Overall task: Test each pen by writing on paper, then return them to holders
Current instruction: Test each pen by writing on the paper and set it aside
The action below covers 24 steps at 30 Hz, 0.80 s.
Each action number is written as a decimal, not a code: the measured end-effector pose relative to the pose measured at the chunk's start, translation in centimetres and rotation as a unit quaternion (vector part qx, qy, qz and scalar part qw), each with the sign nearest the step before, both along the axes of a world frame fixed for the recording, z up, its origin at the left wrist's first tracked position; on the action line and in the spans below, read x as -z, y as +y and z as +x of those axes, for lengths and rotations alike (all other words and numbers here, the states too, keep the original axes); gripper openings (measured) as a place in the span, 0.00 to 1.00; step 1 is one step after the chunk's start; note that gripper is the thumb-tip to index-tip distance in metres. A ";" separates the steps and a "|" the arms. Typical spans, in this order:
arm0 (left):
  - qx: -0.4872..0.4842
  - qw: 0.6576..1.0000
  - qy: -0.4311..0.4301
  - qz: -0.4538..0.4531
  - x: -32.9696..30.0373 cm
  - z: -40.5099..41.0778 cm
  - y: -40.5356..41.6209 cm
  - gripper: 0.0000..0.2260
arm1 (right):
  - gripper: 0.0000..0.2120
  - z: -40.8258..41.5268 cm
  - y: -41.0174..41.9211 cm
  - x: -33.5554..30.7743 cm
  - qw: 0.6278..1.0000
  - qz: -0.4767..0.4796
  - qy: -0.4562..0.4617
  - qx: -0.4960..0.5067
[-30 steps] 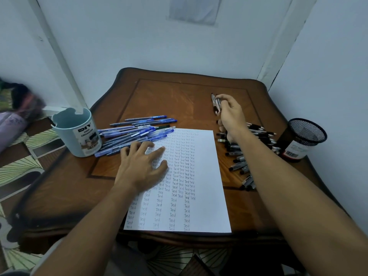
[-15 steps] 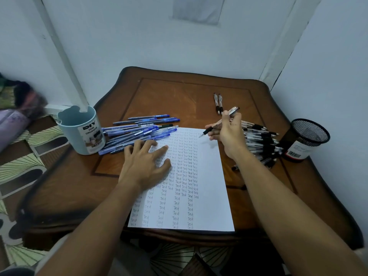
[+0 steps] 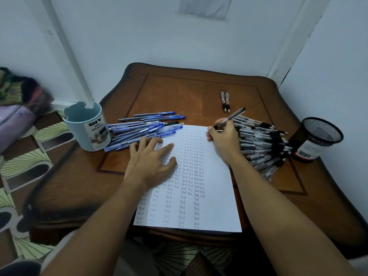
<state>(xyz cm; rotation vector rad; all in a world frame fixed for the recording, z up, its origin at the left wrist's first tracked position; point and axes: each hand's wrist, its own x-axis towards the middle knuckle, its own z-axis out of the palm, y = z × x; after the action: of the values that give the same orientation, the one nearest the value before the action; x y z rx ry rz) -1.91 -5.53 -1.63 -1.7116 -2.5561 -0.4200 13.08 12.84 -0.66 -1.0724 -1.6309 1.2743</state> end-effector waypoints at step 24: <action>-0.003 1.000 -0.003 -0.003 0.0 0.1 -0.1 0.27 | 0.11 -0.2 0.2 0.4 1.000 0.005 -0.026 -0.002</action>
<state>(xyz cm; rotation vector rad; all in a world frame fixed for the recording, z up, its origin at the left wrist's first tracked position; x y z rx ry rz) -1.79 -5.62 -1.65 -1.7080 -2.5685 -0.4188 12.85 13.08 -1.03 -1.1046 -1.6771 1.2500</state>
